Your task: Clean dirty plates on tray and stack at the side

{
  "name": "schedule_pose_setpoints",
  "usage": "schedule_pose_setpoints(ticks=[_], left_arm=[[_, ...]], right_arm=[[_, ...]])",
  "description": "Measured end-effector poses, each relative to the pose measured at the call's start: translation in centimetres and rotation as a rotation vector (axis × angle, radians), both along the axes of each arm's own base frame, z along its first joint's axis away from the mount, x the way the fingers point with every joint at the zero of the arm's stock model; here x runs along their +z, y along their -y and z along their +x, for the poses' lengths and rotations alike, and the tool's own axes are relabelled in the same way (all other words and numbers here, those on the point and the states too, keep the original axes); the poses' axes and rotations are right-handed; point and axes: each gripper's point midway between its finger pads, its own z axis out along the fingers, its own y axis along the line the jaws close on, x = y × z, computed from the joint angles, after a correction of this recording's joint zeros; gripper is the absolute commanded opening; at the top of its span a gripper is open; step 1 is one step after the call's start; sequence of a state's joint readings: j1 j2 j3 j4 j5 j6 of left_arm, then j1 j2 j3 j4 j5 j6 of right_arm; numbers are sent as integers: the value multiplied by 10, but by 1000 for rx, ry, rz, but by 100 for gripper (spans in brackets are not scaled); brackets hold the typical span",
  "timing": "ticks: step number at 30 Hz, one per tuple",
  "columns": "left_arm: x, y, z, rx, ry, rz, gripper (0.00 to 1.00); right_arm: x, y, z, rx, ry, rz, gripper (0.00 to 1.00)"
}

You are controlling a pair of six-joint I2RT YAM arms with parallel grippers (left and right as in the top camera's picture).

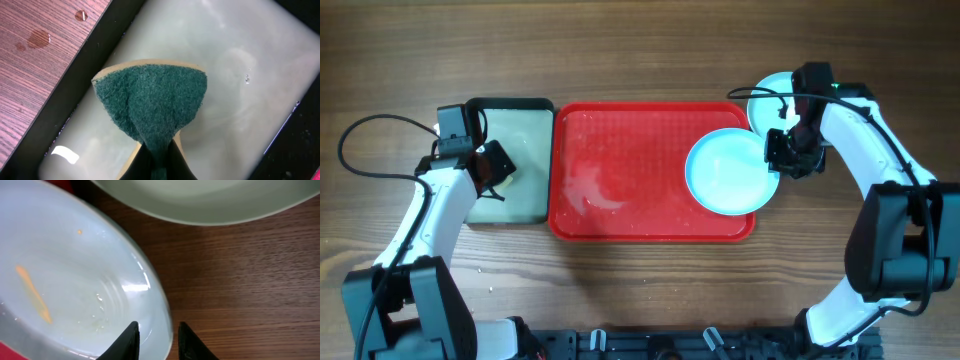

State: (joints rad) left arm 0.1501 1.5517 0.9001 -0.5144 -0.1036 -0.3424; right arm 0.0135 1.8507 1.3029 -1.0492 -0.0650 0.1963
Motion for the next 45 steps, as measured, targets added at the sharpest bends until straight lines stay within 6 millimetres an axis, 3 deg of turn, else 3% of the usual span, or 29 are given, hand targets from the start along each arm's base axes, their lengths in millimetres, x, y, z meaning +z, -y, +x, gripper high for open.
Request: schedule_pose_setpoints(ticks=[3, 9, 13, 15, 21, 22, 23, 27, 31, 34, 45], left_arm=[[0, 0, 0, 0, 0, 0, 4], [0, 0, 0, 0, 0, 0, 4], [0, 0, 0, 0, 0, 0, 4], [0, 0, 0, 0, 0, 0, 4], [0, 0, 0, 0, 0, 0, 4], [0, 0, 0, 0, 0, 0, 4], [0, 0, 0, 0, 0, 0, 4], [0, 0, 0, 0, -1, 0, 4], [0, 0, 0, 0, 0, 0, 4], [0, 0, 0, 0, -1, 0, 4], [0, 0, 0, 0, -1, 0, 4]], right_arm=[[0, 6, 5, -3, 21, -35, 19], [-1, 8, 7, -7, 27, -47, 17], [-18, 8, 0, -10, 25, -47, 5], [-18, 7, 0, -11, 28, -38, 4], [-8, -60, 25, 29, 131, 260, 4], [-8, -65, 25, 35, 134, 271, 4], [-7, -85, 27, 88, 153, 280, 4], [-8, -127, 25, 231, 201, 230, 4], [-7, -156, 28, 328, 272, 175, 5], [-5, -168, 33, 357, 311, 180, 36], [-4, -166, 37, 355, 327, 167, 68]])
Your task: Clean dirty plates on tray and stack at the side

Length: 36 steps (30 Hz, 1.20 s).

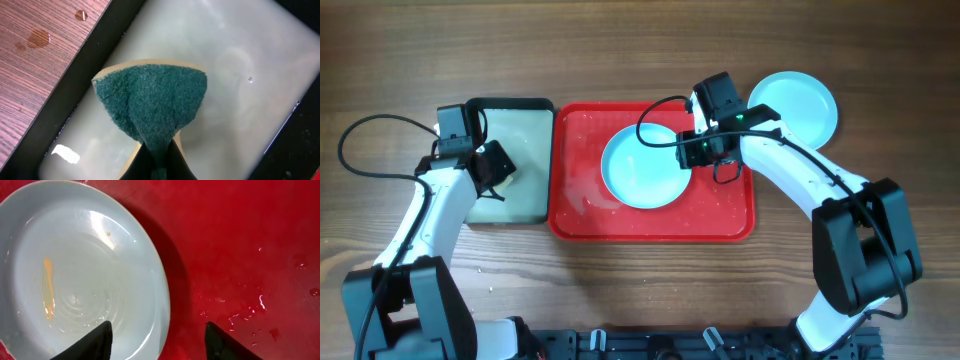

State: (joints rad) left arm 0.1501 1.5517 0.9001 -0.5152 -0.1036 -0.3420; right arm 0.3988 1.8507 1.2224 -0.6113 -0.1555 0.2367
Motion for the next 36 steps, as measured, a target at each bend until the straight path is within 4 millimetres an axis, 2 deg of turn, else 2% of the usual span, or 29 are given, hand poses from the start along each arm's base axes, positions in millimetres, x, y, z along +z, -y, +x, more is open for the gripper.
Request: schedule_pose_setpoints(ticks=[2, 7, 10, 31, 36], left_arm=[[0, 0, 0, 0, 0, 0, 4], [0, 0, 0, 0, 0, 0, 4], [0, 0, 0, 0, 0, 0, 4], [0, 0, 0, 0, 0, 0, 4], [0, 0, 0, -7, 0, 3, 4]], right_arm=[[0, 0, 1, -1, 3, 1, 80], [0, 0, 1, -1, 4, 2, 86], [0, 0, 1, 1, 6, 2, 99], [1, -1, 2, -1, 10, 4, 100], [5, -5, 12, -1, 52, 22, 100]])
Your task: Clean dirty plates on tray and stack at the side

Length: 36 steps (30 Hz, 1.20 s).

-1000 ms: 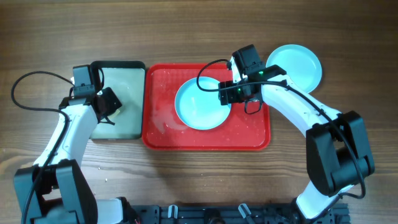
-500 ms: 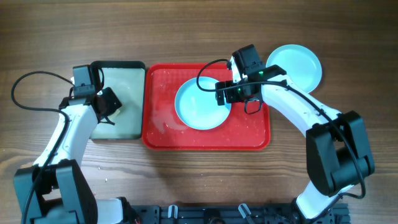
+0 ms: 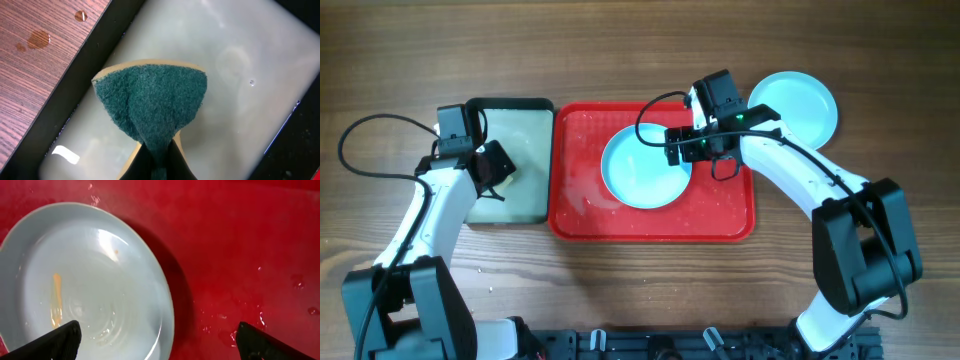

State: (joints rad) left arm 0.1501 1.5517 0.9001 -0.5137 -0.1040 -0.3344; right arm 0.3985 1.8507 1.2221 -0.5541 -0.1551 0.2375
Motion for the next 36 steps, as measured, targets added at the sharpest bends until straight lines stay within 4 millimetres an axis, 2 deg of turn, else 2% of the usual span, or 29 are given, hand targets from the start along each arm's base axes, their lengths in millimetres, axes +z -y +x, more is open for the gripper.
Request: schedule_pose_setpoints(ticks=[7, 11, 15, 18, 20, 21, 23, 25, 29, 31, 33, 36], left_arm=[[1, 3, 3, -27, 8, 2, 4], [5, 15, 14, -102, 43, 13, 4], [20, 30, 29, -172, 120, 34, 4], [51, 47, 32, -225, 134, 35, 4], [85, 60, 43, -267, 168, 22, 4], [109, 69, 51, -302, 202, 8, 4], [143, 85, 56, -375, 239, -17, 4], [166, 105, 60, -453, 287, -42, 4], [162, 146, 46, -578, 248, -109, 4], [156, 168, 42, -635, 231, -138, 4], [142, 191, 39, -687, 191, -165, 4], [117, 219, 37, -742, 127, -187, 4]], right_arm=[[3, -3, 6, 1, 25, 11, 99], [1, -1, 3, 0, 14, 6, 97], [-1, 1, -2, 3, -8, -4, 78], [-1, 1, -3, 0, -13, -6, 70], [-1, 1, -3, 1, -14, -6, 65], [-2, 1, -4, 0, -16, -6, 59], [-2, 1, -4, 0, -18, -7, 58], [-3, 3, -6, 0, -28, -11, 51], [-3, 3, -8, -3, -35, -13, 34], [-4, 3, -8, -1, -36, -14, 31], [-5, 4, -9, -10, -41, -12, 30], [-15, 6, -16, -32, -61, -11, 15]])
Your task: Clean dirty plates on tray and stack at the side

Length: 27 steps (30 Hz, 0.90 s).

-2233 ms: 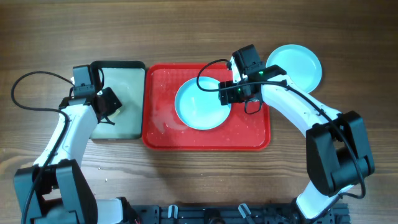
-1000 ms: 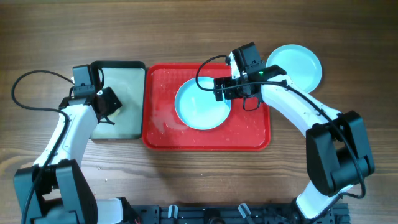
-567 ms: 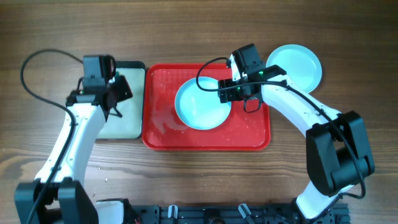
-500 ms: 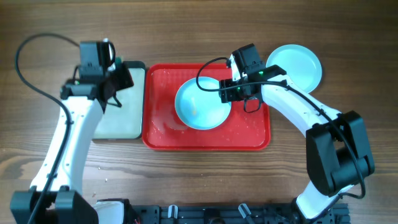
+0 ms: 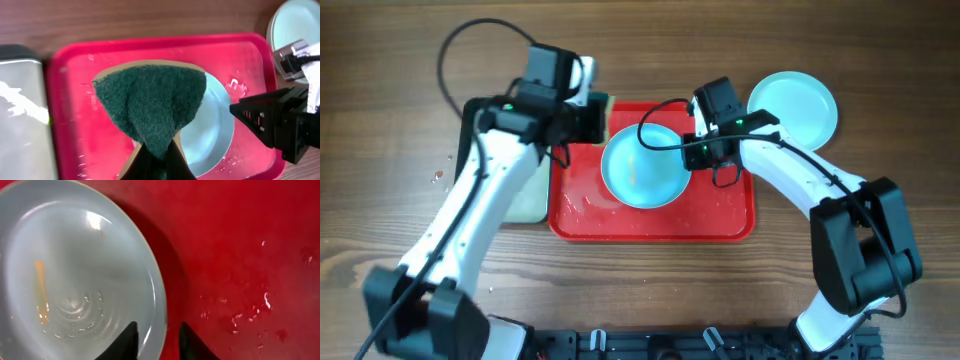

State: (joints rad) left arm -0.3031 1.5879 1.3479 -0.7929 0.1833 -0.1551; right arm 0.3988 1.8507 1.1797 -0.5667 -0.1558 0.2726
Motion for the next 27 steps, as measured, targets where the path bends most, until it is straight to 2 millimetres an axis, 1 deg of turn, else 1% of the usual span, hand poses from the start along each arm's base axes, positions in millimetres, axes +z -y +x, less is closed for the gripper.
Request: schedule_pose_setpoints(ticks=[1, 2, 4, 6, 8, 12, 16, 19, 23, 27], left_arm=[[-6, 5, -1, -13, -16, 3, 4], [-13, 10, -1, -22, -32, 7, 4], [-27, 15, -1, -34, -65, 18, 4], [-38, 16, -1, -34, -91, 26, 4], [-46, 16, 0, -32, -108, 31, 4], [-48, 17, 1, -32, -111, 32, 4], [-50, 17, 1, -32, -116, 33, 4], [-55, 17, 1, -32, -127, 37, 4], [-57, 17, 1, -32, -133, 39, 4], [-58, 17, 1, -32, -134, 40, 4]], right_arm=[[-1, 0, -1, -5, -3, 1, 13], [-1, 0, 0, -9, -2, 3, 12], [-1, 0, 0, -14, -2, 4, 17], [0, 0, 1, -15, 0, 6, 20], [-2, -1, 2, -28, 9, 14, 20], [-5, 0, 1, -48, 1, 19, 19], [-9, 0, 0, -60, 4, 25, 13], [-12, 0, -3, -68, -5, 29, 11], [-12, -2, -3, -77, -14, 48, 5], [-11, -5, -5, -122, -40, 79, 4]])
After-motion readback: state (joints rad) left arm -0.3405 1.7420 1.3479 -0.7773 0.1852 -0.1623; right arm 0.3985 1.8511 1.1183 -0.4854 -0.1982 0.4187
